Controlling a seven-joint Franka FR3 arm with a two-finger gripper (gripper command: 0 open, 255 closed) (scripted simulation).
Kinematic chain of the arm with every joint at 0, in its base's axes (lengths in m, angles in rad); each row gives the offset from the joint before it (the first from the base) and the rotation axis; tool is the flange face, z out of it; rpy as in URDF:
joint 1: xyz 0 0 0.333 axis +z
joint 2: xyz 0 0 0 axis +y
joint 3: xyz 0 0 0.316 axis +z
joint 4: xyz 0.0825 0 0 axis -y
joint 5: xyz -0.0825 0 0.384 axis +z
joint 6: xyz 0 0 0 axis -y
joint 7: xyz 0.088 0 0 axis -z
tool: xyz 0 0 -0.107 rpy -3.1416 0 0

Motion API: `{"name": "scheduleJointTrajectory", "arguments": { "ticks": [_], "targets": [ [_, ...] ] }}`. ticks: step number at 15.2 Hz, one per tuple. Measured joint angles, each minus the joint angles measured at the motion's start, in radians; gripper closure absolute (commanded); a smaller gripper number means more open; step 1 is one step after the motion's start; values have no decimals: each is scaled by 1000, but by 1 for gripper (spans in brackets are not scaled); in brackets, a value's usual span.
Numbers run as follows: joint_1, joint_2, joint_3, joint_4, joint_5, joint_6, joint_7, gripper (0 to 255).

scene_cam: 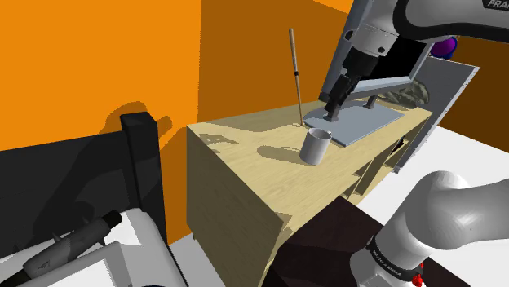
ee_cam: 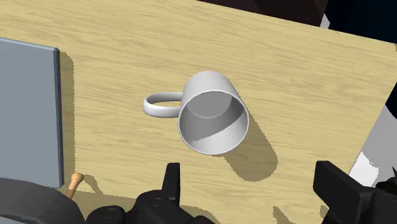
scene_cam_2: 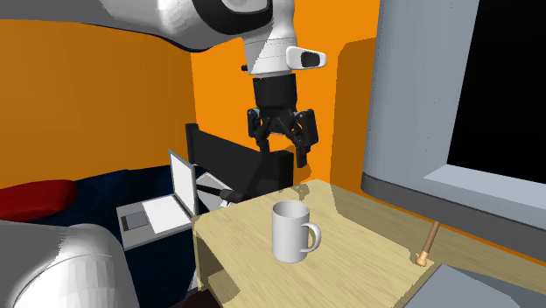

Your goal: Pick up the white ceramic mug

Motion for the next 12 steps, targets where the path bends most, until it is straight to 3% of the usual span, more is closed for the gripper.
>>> {"name": "scheduleJointTrajectory", "arguments": {
  "ticks": [9, 12],
  "targets": [
    [24, 225, 58, -13, -17, -43, 8, 0],
    [25, 247, 61, -41, -20, -19, 7, 0]
  ]
}}
